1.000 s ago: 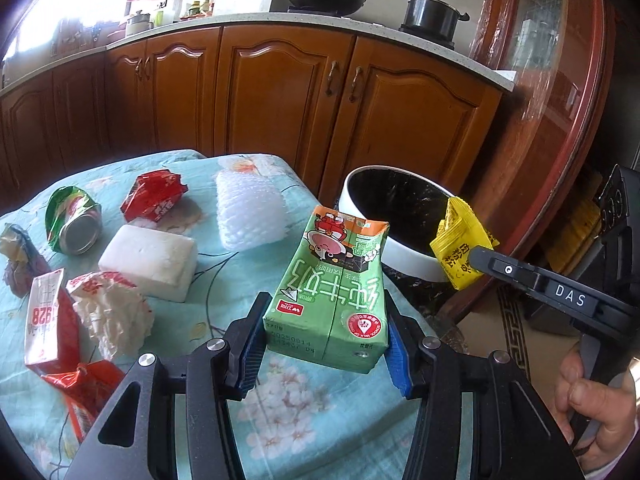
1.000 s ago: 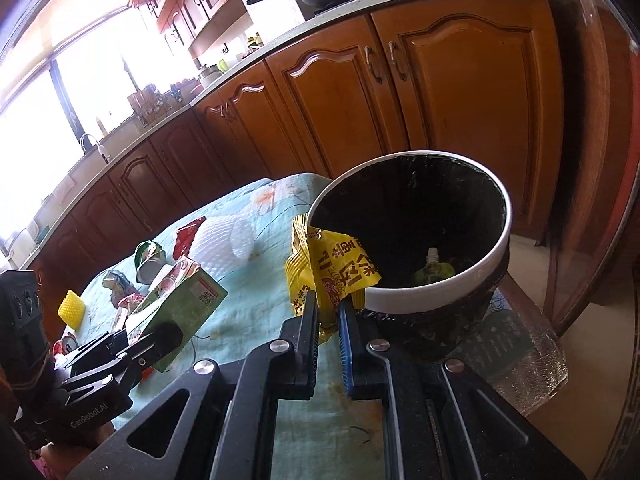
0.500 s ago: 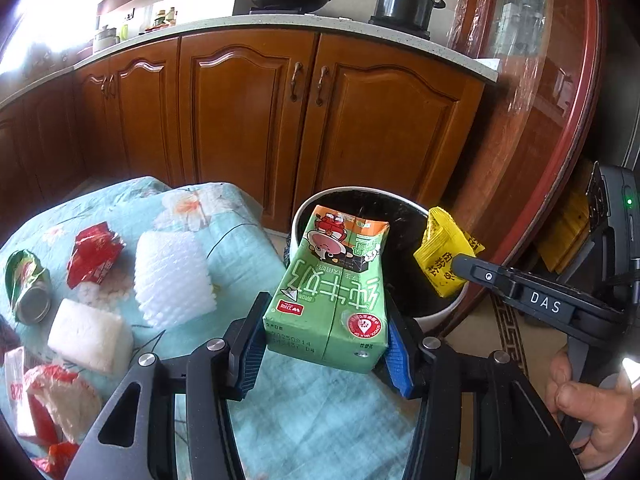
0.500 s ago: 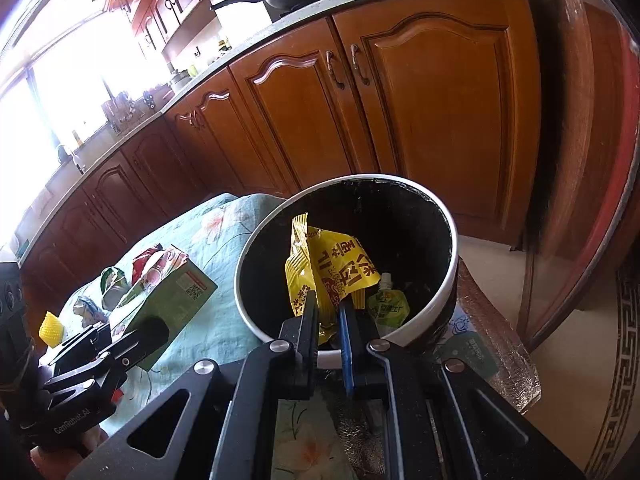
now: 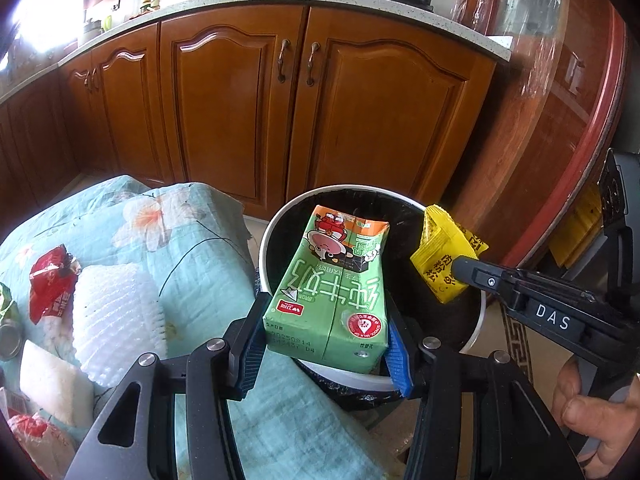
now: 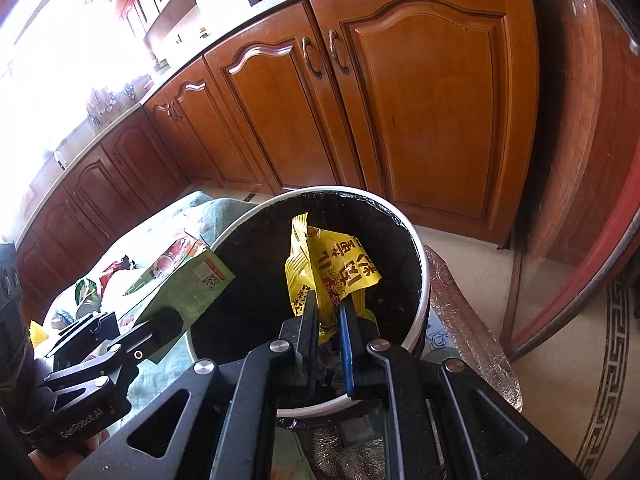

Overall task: Collect trash
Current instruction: 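Carry the carton and yellow pouch over the bin and open both tools, then move both open tools back toward the remaining trash, then grasp the orange snack bag with the left tool while the right tool grasps the crumpled red-white wrapper, then carry the orange bag and wrapper over the bin and open both tools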

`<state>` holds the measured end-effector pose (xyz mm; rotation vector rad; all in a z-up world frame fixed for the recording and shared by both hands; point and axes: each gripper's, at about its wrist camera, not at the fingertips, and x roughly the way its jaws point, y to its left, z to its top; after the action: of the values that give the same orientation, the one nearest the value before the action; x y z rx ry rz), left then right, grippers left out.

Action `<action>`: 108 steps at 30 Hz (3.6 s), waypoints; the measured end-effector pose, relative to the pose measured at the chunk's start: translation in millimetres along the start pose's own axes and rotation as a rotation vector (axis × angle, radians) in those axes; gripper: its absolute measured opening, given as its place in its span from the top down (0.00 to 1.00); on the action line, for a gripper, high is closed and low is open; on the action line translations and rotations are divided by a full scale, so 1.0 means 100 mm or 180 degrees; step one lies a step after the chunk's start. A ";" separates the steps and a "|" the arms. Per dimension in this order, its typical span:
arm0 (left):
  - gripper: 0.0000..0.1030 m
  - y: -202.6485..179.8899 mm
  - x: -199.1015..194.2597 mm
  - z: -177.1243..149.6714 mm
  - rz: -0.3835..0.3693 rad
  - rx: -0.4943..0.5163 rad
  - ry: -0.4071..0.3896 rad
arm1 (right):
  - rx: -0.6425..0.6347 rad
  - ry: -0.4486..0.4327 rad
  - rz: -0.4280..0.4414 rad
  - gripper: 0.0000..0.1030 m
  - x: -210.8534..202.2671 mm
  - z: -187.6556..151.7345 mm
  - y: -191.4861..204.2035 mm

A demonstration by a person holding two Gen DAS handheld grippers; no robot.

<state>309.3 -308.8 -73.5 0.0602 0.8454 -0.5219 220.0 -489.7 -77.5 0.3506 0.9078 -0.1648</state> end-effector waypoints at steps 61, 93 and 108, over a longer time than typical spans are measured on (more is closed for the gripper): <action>0.25 1.57 -2.30 -1.76 0.0655 -0.1210 -0.0354 | -0.0381 0.0278 0.1058 0.05 -0.10 -1.33 1.80; 0.79 1.90 -2.13 -1.87 0.0464 -0.1246 -0.0137 | -0.0915 0.0583 0.1353 0.80 0.61 -1.17 2.76; 0.79 1.34 -1.89 -1.48 0.0111 -0.0798 -0.0142 | -0.0590 0.0241 0.1077 0.90 -0.08 -1.11 1.76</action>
<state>164.5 -75.2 -55.8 -0.1656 0.8588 -0.3802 183.5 -285.4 -93.3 0.3343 0.9170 0.2438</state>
